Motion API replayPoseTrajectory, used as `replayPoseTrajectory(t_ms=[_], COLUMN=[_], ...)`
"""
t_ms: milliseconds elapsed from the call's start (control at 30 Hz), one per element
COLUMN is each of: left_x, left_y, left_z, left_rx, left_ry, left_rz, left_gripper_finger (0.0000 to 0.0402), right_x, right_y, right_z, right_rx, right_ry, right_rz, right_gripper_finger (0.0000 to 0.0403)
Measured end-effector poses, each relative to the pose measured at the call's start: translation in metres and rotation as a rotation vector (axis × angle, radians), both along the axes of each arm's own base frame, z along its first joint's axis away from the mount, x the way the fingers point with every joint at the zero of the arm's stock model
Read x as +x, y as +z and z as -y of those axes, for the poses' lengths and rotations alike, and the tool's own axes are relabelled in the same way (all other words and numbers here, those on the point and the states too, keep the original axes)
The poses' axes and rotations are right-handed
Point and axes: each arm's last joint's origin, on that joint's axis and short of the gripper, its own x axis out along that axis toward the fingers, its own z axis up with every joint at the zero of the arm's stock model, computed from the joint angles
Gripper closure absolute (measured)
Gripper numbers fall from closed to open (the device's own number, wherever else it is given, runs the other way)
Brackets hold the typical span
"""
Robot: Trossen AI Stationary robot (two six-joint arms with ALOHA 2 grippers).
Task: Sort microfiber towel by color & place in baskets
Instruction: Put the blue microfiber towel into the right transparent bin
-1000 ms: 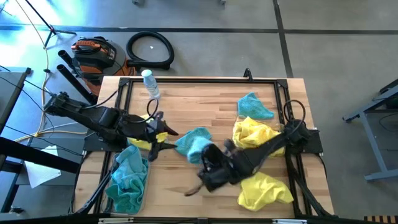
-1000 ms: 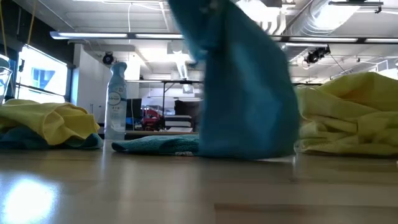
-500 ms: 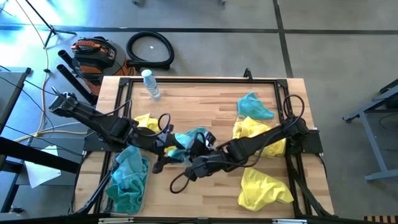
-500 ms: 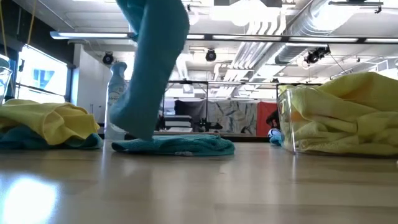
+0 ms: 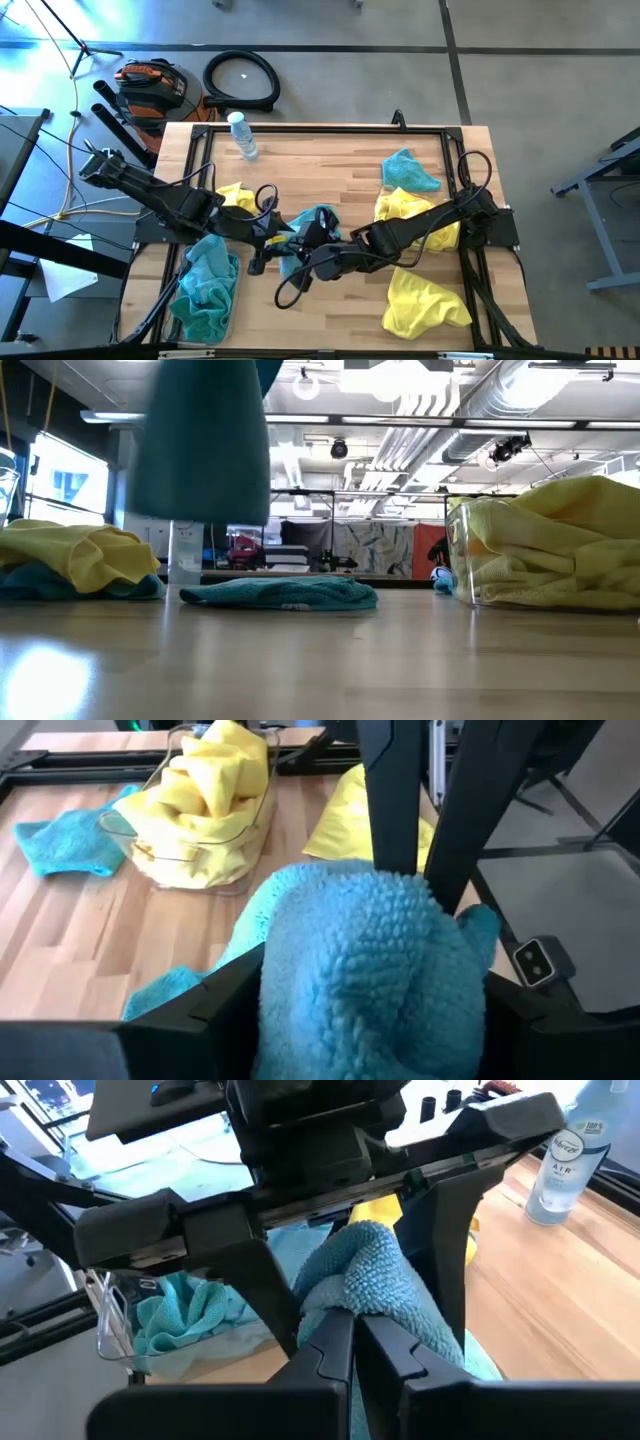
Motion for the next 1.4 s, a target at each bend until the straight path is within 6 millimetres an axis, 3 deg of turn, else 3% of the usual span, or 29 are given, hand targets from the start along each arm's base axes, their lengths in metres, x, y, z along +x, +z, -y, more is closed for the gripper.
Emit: replayPoseTrajectory(t_ms=[167, 400, 600, 800, 1033, 1133, 1400], left_x=[0.000, -0.001, -0.002, -0.009, -0.030, -0.044, -0.078], left_y=[-0.001, -0.001, -0.003, -0.009, -0.002, 0.002, 0.028], left_z=[-0.001, -0.001, -0.002, -0.004, 0.004, 0.007, 0.019], left_rx=[0.010, -0.012, 0.000, -0.015, -0.112, -0.134, -0.175], left_ry=[0.025, 0.053, 0.062, 0.096, 0.147, 0.203, 0.386], left_rz=[-0.006, -0.006, -0.031, -0.118, -0.139, -0.137, -0.237], left_gripper_finger=[0.0221, 0.0382, 0.0381, 0.0394, 0.0394, 0.0395, 0.0396], right_x=[0.000, 0.000, -0.011, -0.043, -0.078, -0.084, -0.100], right_y=[0.000, -0.001, -0.005, -0.007, -0.037, -0.056, -0.111], right_z=[0.000, 0.000, 0.000, -0.002, -0.024, -0.033, -0.043], right_rx=[0.003, 0.053, 0.162, 0.313, 0.246, 0.207, 0.218], right_ry=[-0.001, -0.002, -0.007, -0.013, -0.053, -0.043, 0.041], right_rz=[-0.002, -0.006, -0.104, -0.352, -0.641, -0.686, -0.711], right_gripper_finger=[0.0402, 0.0402, 0.0367, 0.0329, 0.0359, 0.0394, 0.0400])
